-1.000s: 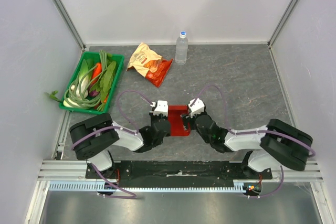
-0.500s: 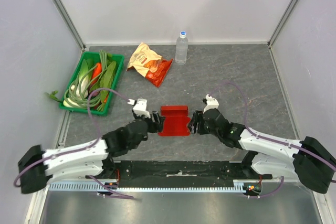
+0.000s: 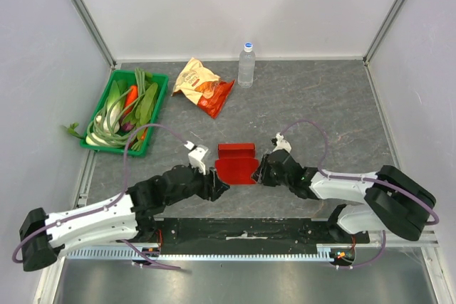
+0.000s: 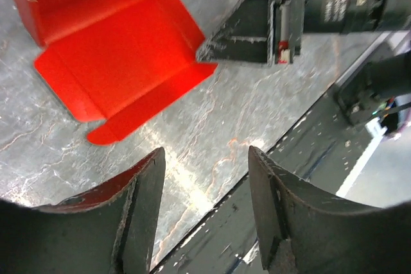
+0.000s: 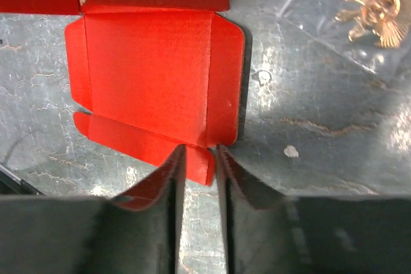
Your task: Fold the paper box
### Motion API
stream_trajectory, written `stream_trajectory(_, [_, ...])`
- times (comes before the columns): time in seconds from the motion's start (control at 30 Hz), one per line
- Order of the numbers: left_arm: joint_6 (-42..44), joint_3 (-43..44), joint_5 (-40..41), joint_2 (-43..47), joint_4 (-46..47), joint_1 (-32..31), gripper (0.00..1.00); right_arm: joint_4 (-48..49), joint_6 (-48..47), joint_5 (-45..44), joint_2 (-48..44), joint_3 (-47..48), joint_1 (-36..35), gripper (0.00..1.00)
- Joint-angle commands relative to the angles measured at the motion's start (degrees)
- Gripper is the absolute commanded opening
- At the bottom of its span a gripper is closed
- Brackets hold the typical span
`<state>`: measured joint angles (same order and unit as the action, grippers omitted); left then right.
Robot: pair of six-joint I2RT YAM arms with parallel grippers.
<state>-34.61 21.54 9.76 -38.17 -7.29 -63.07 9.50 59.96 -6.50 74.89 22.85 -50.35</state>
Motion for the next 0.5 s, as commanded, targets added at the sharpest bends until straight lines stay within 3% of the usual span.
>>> stream_trajectory(0.0, [4.19, 4.47, -4.75, -5.59, -0.09, 0.14, 0.59, 1.23, -0.55, 0.08, 4.03, 1.14, 0.16, 0.28])
stream_trajectory(0.1, [8.75, 5.88, -4.13, -7.00, 0.26, 0.05, 0.58, -0.26, 1.38, 2.63, 4.04, 1.14, 0.07, 0.23])
stream_trajectory(0.2, [17.01, 7.55, -4.83, -9.54, 0.96, 0.05, 0.59, -2.81, 3.57, 5.44, 1.49, 1.32, 0.42, 0.00])
stream_trajectory(0.3, [22.73, 9.74, -7.89, -15.25, 3.15, -0.21, 0.62, -6.14, 5.34, 10.19, -2.37, 3.42, 2.70, 0.00])
stream_trajectory(0.47, [34.12, 11.86, -5.37, -22.99, 7.02, -3.81, 0.63, -16.43, 3.84, 17.91, -6.60, 8.87, 11.04, 0.00])
